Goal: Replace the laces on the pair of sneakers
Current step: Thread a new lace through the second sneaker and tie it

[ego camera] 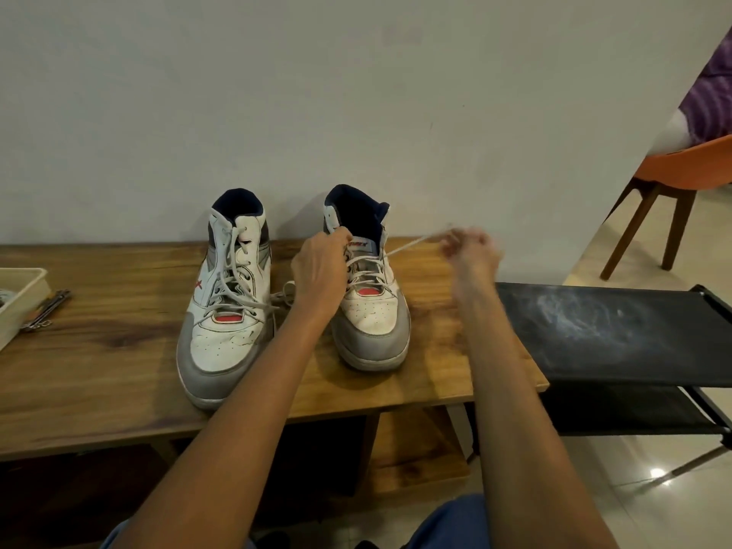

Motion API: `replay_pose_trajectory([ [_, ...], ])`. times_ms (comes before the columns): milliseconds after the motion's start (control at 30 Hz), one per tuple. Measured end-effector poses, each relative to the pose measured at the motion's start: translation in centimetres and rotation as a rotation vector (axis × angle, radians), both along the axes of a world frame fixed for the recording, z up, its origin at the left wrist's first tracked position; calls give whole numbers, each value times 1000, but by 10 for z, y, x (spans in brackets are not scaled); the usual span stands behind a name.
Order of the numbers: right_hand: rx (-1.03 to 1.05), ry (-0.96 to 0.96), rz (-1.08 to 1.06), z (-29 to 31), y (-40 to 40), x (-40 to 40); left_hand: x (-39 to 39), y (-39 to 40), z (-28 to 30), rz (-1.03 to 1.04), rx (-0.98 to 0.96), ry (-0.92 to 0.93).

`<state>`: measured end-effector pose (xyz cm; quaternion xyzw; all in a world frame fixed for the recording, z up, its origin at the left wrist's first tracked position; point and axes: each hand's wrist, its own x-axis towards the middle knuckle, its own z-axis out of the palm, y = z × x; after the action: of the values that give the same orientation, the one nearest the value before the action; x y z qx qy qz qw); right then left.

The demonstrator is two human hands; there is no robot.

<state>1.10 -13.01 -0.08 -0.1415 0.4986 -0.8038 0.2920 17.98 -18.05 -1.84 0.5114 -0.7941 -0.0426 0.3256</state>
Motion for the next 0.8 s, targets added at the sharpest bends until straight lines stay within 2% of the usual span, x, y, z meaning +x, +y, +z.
replay_pose_trajectory([
  [67,-366,-319,-187,14,13,-37,4,-5,1,-17,19,-11],
  [100,-444,-360,-206,17,20,-47,6,-7,1,-36,32,-1],
  [167,-352,-270,-141,14,27,-48,8,-11,1,-78,52,34],
  [200,-228,-153,-69,9,26,-42,9,-13,1,-93,65,47],
  [233,-61,41,18,4,22,-31,10,-14,2,-104,77,62],
  [333,419,871,293,-10,6,4,13,-15,5,-127,129,100],
  [367,507,1047,369,-15,1,13,13,-15,6,-132,144,105],
  [433,610,1170,452,-21,-4,24,16,-17,6,-143,157,112],
  [500,573,1135,462,-23,-5,26,18,-18,6,-158,172,127],
  [567,394,915,360,-19,-5,24,20,-18,7,-164,178,128],
  [600,299,734,217,-14,-4,18,19,-19,7,-163,176,131],
  [700,2,99,-427,8,8,-18,18,-20,5,-158,172,145],
  [733,-54,7,-576,11,12,-28,18,-21,5,-158,175,152],
  [800,13,108,-667,11,17,-27,17,-21,3,-158,177,160],
])
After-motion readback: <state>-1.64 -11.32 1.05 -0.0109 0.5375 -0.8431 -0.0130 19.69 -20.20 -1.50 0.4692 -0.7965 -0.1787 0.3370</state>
